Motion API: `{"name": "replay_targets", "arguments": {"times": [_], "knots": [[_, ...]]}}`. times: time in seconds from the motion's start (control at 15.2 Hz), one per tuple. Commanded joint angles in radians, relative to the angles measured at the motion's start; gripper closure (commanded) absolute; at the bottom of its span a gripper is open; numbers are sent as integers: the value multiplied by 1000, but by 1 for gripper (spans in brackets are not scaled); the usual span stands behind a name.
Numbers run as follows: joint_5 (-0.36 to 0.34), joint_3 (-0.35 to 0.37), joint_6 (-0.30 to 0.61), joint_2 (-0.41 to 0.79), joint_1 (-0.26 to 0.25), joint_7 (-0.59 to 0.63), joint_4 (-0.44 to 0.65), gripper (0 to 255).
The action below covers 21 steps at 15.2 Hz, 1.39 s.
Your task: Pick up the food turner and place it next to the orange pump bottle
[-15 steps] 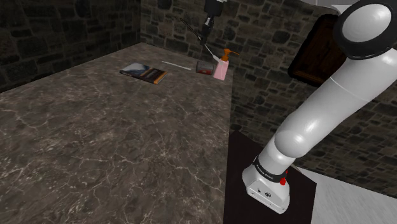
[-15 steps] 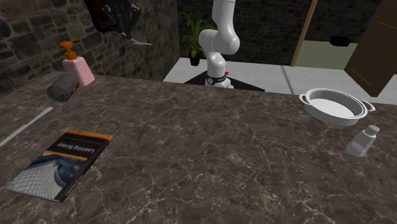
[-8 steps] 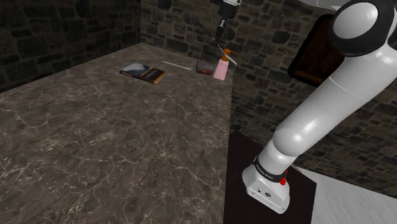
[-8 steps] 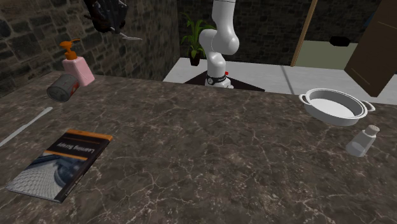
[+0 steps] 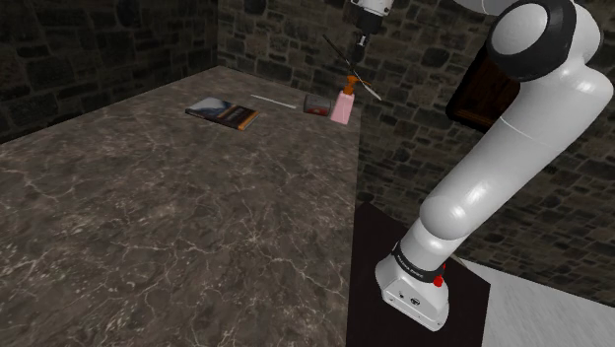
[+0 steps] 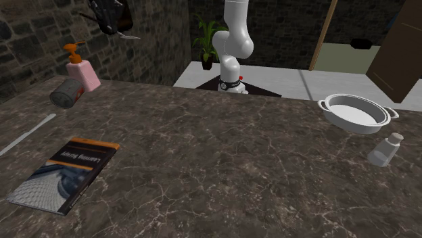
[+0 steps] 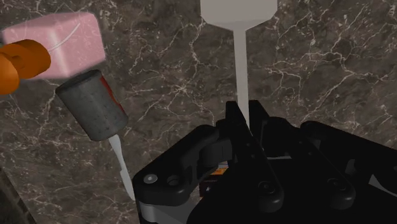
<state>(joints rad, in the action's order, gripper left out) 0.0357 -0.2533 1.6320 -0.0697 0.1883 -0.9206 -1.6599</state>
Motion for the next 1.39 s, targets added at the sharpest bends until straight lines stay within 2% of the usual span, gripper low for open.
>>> {"name": "replay_targets", "arguments": {"times": [0.0,1.32], "knots": [[-1,-5,24,-6,4,-11,-30,255],[-2,-5,295,-16,5,-21,-311,255]]}}
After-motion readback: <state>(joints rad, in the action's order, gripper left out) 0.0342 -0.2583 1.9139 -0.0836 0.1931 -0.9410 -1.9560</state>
